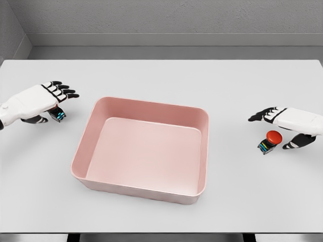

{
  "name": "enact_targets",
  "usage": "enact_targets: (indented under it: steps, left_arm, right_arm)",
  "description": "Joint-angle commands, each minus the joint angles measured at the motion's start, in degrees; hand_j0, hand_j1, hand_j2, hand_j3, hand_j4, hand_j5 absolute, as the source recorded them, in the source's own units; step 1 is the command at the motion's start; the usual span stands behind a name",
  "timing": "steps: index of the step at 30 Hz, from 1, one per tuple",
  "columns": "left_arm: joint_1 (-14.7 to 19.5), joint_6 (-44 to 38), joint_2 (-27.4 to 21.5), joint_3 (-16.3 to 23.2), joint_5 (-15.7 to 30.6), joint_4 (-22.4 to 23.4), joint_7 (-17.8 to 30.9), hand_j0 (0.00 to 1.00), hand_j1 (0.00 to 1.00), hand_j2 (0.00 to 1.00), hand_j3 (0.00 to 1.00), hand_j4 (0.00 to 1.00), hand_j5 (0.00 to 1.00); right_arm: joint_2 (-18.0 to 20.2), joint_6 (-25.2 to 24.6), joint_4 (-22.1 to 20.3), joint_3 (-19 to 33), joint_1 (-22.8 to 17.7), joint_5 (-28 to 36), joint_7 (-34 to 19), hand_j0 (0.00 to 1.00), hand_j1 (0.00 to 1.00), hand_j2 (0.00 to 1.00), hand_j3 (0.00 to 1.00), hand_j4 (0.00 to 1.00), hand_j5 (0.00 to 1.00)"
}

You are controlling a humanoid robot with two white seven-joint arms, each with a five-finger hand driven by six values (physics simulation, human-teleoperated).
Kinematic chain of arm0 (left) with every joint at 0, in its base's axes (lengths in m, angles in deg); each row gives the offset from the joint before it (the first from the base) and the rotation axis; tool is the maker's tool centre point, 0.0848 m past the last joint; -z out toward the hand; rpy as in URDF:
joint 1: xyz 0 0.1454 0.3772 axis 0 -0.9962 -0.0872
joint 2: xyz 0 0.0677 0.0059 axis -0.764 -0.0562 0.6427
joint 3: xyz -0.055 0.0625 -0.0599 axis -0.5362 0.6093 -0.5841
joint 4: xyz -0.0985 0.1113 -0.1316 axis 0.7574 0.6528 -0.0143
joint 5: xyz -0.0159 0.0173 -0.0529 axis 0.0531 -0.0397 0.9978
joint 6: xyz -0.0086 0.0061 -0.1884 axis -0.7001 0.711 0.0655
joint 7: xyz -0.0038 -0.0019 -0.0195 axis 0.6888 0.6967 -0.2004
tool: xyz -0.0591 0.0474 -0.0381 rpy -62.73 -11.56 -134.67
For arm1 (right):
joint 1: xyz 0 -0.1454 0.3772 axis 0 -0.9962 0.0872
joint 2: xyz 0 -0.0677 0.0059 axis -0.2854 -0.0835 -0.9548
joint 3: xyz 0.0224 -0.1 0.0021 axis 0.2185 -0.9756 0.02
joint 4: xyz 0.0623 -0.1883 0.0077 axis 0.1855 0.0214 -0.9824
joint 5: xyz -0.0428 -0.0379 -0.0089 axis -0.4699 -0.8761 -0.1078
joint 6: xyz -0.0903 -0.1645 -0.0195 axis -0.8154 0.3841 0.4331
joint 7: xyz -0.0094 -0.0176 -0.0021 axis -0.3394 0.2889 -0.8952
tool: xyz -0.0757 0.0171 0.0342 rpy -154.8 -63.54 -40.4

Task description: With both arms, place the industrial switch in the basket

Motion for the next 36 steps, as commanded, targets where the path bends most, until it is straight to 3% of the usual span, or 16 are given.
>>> enact_targets:
  steps: [1, 13, 18, 23, 28, 30, 36]
  left_arm:
    - [0.0, 0.0, 0.3, 0.0, 0.3, 1.1, -0.1, 1.0, 1.0, 1.0, 1.0, 1.0, 1.0]
    - [0.4, 0.0, 1.5, 0.0, -1.4, 3.8, -0.1, 1.0, 1.0, 1.0, 1.0, 1.0, 1.0]
    - [0.6, 0.0, 1.7, 0.0, -1.4, 3.9, -0.1, 1.0, 1.0, 1.0, 1.0, 1.0, 1.0]
    - [0.6, 0.0, 1.7, 0.0, -1.3, 4.1, -0.1, 0.85, 0.85, 0.85, 0.85, 0.85, 0.85]
    - [0.6, 0.0, 1.6, 0.0, -1.4, 4.5, -0.1, 0.7, 0.7, 0.7, 0.7, 0.7, 0.7]
    - [0.6, 0.0, 1.6, 0.0, -1.4, 4.7, -0.1, 0.65, 0.65, 0.65, 0.65, 0.65, 0.65]
    - [0.5, 0.0, 1.0, 0.0, -1.3, 4.3, -0.5, 0.48, 0.48, 0.48, 0.48, 0.48, 0.48]
  right_arm:
    - [0.1, -0.1, -0.1, -0.2, 0.0, 0.4, 0.0, 1.0, 1.0, 1.0, 1.0, 1.0, 1.0]
    - [-0.2, -0.1, -0.7, -0.5, -1.7, 0.4, 0.1, 0.99, 0.99, 0.99, 0.99, 0.99, 0.99]
    - [-0.2, -0.1, -0.7, -1.1, -1.8, 0.3, 0.0, 0.92, 0.92, 0.92, 0.92, 0.92, 0.92]
    - [-0.2, -0.1, -0.6, -1.2, -1.5, 0.3, 0.0, 0.82, 0.82, 0.82, 0.82, 0.82, 0.82]
    - [0.0, -0.1, -0.5, -1.2, -1.6, 0.4, 0.1, 0.78, 0.78, 0.78, 0.78, 0.78, 0.78]
    - [0.0, -0.1, -0.3, -1.2, -1.7, 0.4, 0.1, 0.71, 0.71, 0.71, 0.71, 0.71, 0.71]
    - [0.0, -0.1, 0.0, -1.1, -1.8, 0.4, 0.1, 0.67, 0.67, 0.67, 0.67, 0.67, 0.67]
